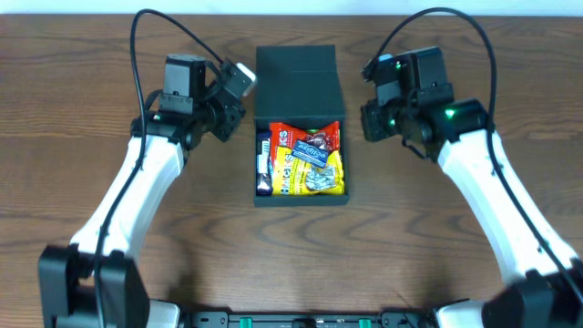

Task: Pack container
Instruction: 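Move both grippers to the box lid's top edge and grip it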

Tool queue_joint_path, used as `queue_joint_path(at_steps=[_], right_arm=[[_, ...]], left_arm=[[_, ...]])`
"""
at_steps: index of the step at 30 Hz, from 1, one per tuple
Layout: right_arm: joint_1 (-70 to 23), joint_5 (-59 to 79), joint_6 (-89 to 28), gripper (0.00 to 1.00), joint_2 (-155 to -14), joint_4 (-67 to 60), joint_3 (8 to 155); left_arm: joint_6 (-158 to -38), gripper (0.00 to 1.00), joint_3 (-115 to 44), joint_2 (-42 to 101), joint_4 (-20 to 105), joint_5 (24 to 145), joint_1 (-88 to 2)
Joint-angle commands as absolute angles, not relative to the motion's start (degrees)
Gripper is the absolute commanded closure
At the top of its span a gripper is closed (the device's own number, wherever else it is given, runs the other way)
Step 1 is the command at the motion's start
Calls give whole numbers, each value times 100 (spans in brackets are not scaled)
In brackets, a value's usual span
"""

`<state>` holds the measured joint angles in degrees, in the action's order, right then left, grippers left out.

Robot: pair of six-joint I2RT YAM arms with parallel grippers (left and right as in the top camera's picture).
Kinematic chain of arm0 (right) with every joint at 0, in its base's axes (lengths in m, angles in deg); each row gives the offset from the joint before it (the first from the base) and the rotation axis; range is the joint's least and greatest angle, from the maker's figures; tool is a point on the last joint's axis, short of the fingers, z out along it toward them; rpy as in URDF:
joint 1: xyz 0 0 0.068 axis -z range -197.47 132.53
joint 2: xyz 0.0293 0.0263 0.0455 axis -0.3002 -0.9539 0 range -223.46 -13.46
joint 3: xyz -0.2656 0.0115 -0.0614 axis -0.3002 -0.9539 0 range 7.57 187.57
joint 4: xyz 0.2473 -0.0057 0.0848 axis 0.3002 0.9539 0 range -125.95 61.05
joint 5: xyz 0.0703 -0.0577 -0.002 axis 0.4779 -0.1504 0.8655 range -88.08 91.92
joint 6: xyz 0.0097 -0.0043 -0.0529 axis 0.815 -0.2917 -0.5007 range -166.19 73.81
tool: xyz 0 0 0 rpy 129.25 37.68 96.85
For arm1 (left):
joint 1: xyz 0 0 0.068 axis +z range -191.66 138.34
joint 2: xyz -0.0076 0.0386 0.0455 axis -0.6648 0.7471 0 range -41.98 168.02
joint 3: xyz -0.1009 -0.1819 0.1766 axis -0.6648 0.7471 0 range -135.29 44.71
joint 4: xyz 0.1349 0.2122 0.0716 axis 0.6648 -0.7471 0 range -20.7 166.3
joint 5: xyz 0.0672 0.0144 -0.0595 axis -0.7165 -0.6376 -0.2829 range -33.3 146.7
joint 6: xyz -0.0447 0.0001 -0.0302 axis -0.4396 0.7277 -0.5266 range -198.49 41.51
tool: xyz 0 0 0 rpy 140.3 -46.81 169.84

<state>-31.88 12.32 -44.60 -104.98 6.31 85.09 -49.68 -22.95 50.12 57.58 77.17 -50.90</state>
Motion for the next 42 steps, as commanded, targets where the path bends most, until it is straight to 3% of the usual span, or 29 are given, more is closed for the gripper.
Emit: queue_joint_path(at_steps=[1, 6, 14, 24, 42], right_arm=[[-2961, 1336, -3783, 98, -10877, 454, 8557], [-2769, 1590, -3256, 99, -11753, -145, 8557], [-2531, 2182, -2688, 98, -12763, -1253, 8557], [-2463, 3070, -1787, 98, -13467, -2628, 8557], [-2631, 3752, -1383, 98, -13749, -3312, 8557]], left_arm=[[-5807, 94, -2371, 5433, 6177, 8289, -4782], [-7573, 94, -2371, 6292, 7285, 8897, -4257], [-8401, 94, -3228, 7582, 7277, 9321, -4170], [-8605, 94, -5479, 9062, 5482, 9621, -4279], [-8758, 94, -5573, 9177, 4848, 10010, -4771]])
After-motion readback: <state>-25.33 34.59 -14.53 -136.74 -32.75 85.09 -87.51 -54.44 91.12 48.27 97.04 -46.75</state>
